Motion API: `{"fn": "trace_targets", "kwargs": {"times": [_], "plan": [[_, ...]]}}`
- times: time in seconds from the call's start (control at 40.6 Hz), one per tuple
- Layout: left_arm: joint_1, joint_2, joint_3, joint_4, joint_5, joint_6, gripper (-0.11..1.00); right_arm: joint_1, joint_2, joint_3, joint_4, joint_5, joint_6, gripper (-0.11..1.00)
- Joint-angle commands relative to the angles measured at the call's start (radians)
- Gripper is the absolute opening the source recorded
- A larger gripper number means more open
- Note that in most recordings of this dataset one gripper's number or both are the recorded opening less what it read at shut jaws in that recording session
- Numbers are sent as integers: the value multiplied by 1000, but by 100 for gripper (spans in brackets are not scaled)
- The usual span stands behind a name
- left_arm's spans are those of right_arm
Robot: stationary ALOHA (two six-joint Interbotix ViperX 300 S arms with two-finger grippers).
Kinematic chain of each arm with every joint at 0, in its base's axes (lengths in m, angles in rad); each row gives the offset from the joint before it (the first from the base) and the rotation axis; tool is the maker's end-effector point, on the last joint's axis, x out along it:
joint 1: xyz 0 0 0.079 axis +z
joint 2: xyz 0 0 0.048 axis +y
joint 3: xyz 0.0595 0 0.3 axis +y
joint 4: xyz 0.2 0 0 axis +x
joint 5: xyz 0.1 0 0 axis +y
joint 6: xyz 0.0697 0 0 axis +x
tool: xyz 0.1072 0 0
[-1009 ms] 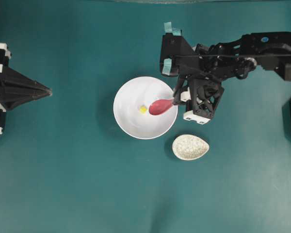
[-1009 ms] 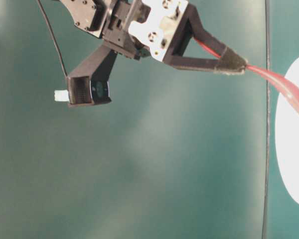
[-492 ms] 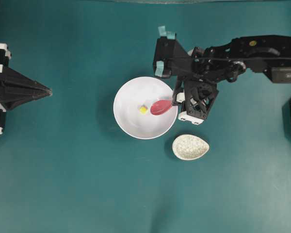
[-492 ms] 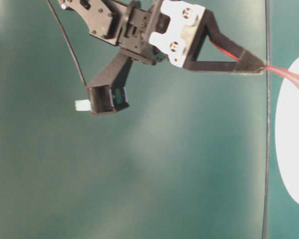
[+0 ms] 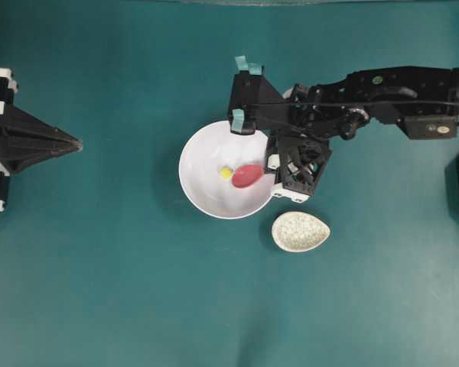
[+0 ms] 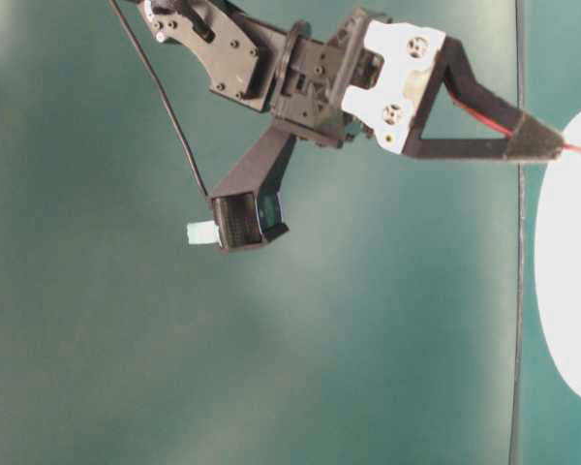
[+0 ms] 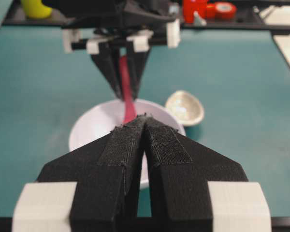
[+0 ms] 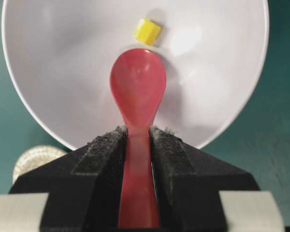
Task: Scoop the yellow hexagonal prism block from the bowl with a spoon using the right arm.
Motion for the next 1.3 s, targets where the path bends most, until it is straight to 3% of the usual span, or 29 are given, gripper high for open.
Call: {"fn": "trace_targets", "kwargs": {"times": [0.0, 1.28], "plan": [[0, 8, -18, 3, -6, 0, 0, 5, -6, -29, -2, -15, 2, 22], [0, 8, -17, 3, 2, -2, 0, 5, 29, -26, -2, -213, 0, 22]]}}
